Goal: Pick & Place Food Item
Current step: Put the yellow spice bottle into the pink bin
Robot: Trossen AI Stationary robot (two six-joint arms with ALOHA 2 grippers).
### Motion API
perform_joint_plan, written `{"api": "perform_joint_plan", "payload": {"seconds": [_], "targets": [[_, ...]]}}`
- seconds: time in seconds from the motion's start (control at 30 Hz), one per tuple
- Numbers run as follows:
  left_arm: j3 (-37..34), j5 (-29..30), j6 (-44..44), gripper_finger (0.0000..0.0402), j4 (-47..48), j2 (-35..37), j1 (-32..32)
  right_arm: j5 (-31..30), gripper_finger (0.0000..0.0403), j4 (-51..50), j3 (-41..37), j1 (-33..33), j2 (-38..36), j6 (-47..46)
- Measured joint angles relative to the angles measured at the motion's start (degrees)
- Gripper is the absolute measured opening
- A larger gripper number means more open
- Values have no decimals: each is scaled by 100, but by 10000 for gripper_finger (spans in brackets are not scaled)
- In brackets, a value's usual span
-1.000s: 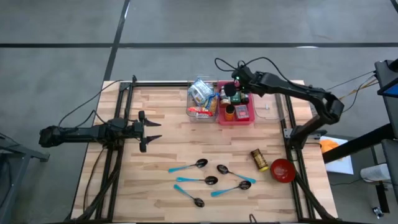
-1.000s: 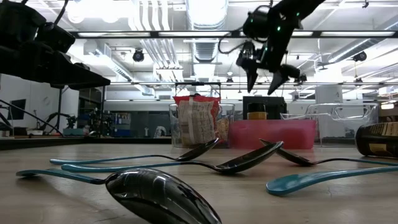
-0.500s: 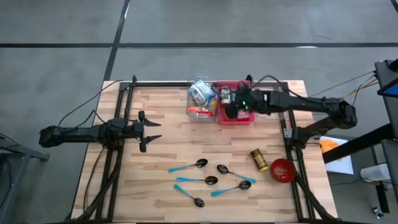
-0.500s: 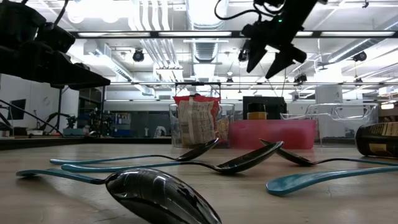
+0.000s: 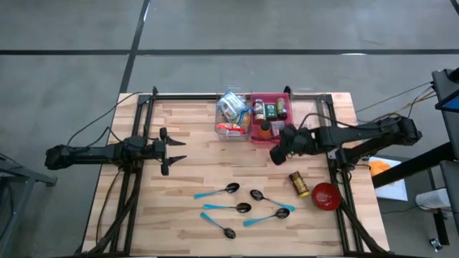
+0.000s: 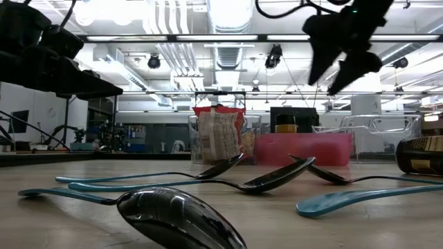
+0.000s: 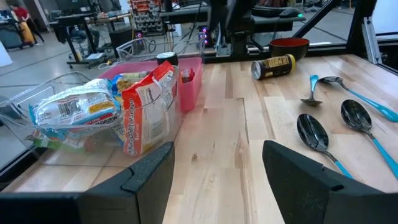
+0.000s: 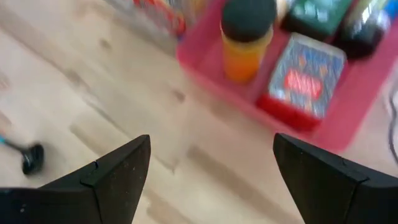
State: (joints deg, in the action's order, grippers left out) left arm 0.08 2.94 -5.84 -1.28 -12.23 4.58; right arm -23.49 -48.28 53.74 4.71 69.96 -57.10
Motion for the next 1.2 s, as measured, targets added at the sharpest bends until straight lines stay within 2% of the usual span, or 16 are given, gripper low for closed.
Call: {"api": "perform_joint_plan", "payload": {"seconds": [0.33,0.53,0.7,0.97,1.2], "targets": [[0,1,-2,244,-1,1,-2,1217,336,-921,27,748,323,-1141],[0,2,-16,244,-1,1,-2,1693,336,-1026,-73,1164,582,-1809],[0,0,-13,244,-2,2,0,2299,336,-1016,-73,1468,990,-1949],[0,0,-13,244,-2,0,-1,2583,336,-1004,-75,1646,1510,-2094],[0,1,-11,244,-1,0,-2,2641,336,-1197,-162,1643,1581,-2143]]}}
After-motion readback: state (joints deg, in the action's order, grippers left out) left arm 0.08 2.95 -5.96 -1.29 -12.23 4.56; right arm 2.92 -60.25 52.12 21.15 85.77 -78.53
